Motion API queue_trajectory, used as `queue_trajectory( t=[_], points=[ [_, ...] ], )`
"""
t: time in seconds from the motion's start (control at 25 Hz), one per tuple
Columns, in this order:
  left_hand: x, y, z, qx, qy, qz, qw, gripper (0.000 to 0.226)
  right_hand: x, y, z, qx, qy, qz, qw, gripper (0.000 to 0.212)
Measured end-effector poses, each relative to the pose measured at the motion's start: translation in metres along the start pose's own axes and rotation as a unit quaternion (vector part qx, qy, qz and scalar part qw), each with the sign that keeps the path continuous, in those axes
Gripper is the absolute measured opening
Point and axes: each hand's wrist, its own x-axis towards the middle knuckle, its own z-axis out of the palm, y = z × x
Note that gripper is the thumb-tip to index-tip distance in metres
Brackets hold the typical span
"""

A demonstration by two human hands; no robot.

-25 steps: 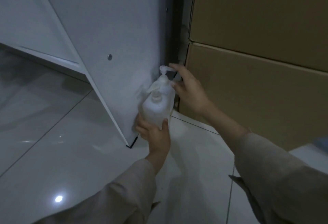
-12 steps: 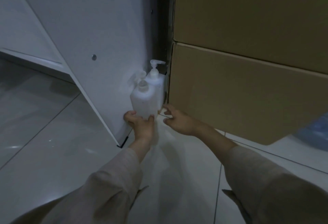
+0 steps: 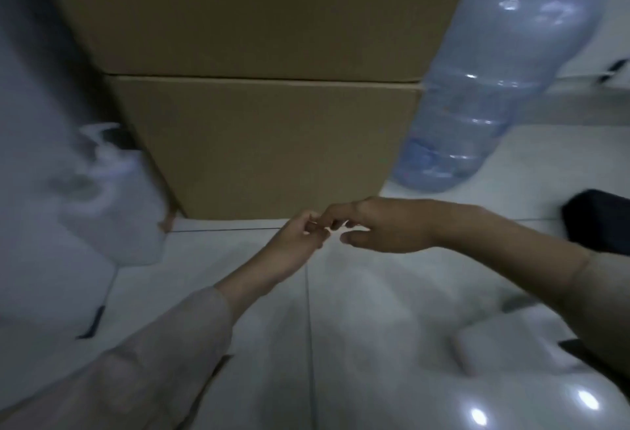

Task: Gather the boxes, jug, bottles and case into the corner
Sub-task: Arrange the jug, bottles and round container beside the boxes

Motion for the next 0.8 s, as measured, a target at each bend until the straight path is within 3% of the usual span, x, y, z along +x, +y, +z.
queue_trajectory(
  t=[0.16, 0.36, 0.56, 0.64, 0.8],
  points=[
    [0.016, 0.034, 0.073, 0.030, -0.099, 0.106, 0.989, 0.018, -0.109, 0.056, 0.005, 0.032, 0.038, 0.183, 0.982, 0.032],
    [0.017, 0.031, 0.152, 0.088, -0.227, 0.184, 0.952, 0.015, -0.207, 0.079, 0.030, 0.107, 0.062, 0.317, 0.940, 0.031],
    [0.002, 0.011, 0.204, 0.163, -0.386, 0.213, 0.883, 0.087, -0.240, 0.071, 0.060, 0.228, 0.171, 0.349, 0.893, 0.038],
    [-0.008, 0.006, 0.221, 0.162, -0.375, 0.228, 0.884, 0.096, -0.234, 0.069, 0.072, 0.276, 0.229, 0.358, 0.862, 0.040],
    [-0.017, 0.003, 0.241, 0.108, -0.262, 0.253, 0.925, 0.077, -0.220, 0.078, 0.076, 0.348, 0.272, 0.391, 0.807, 0.055]
  ],
)
